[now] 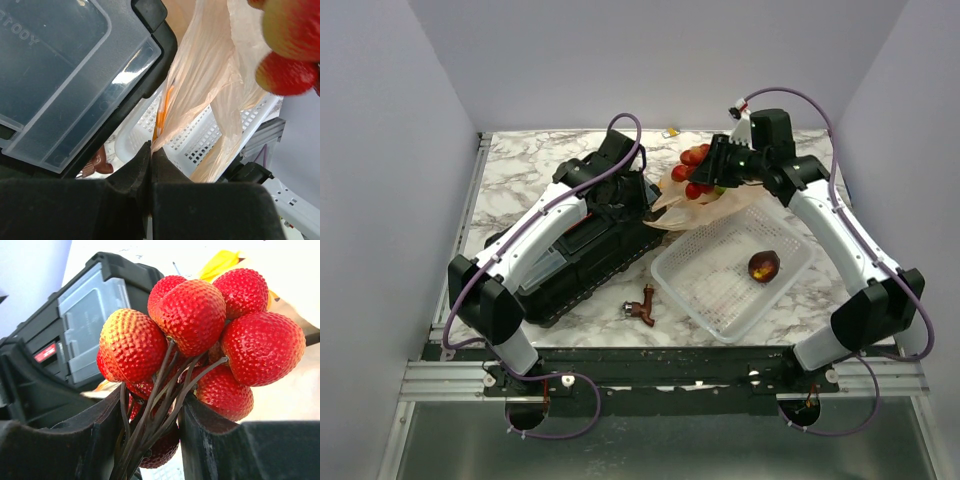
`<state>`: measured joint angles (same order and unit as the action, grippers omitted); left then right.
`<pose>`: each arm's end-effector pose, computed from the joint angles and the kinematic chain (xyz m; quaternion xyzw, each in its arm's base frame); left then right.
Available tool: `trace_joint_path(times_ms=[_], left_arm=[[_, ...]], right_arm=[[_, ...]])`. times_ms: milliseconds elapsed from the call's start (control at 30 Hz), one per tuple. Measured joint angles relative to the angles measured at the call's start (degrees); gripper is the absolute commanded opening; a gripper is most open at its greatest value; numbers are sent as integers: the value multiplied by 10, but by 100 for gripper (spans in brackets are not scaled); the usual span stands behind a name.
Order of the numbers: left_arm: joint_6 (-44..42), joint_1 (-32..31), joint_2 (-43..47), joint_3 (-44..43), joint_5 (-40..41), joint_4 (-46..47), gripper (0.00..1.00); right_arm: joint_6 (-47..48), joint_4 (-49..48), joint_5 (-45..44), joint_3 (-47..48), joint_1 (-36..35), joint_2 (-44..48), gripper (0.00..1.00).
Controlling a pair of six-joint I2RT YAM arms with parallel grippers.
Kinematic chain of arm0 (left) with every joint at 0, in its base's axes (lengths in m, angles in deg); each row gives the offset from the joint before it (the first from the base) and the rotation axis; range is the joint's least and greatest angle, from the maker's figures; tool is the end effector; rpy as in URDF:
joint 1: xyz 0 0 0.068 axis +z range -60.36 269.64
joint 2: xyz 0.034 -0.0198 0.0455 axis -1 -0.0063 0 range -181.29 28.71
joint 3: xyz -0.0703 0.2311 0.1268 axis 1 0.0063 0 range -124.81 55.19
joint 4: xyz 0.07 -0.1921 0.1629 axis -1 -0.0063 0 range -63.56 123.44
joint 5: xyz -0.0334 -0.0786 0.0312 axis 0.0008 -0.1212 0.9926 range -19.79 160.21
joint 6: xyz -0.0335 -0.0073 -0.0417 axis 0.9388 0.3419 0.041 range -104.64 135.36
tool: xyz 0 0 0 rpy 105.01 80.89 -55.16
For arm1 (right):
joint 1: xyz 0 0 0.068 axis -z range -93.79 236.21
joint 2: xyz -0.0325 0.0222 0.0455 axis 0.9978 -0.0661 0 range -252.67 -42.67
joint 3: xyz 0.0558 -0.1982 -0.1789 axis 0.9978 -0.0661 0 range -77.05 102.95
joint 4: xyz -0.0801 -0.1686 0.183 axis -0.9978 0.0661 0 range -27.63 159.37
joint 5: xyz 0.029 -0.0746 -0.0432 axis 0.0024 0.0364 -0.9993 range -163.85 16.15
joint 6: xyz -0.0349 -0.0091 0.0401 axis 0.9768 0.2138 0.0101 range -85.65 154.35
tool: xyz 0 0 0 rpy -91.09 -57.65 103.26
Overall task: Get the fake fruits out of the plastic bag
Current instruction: Take out the fake fruit from the plastic bag, then place the fake fruit in the bin.
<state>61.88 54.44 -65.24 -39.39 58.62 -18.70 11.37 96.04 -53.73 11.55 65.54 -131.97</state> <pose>0.2820 -0.2078 0.3542 -0.0595 0.9380 -0.2867 0.1856 0.3243 0.1355 0.3738 -0.0640 0.8723 0.3143 0.3690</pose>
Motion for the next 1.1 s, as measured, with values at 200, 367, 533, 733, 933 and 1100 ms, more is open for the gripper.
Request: trace_joint_path(times_ms=[200,367,533,733,933,1100], left_arm=[[4,0,0,0,-1,8,0],[5,0,0,-1,-1,8,0],[4,0,-1,-18,-1,-6,0],[4,0,-3,-44,-7,-14,0],[4,0,-4,-44,-11,-22,0],[4,0,-4,-43,-16,-28,0]], right_arm=[[-6,40,1,11,0,59,1],[-17,76,-2,40,0,99,1],[-10,136,-22,33,0,165,1],[-6,204,-59,-41,0,276,1],[-35,233,-83,-148,0,350,1],[-65,224,-96,-254,0,365,1]])
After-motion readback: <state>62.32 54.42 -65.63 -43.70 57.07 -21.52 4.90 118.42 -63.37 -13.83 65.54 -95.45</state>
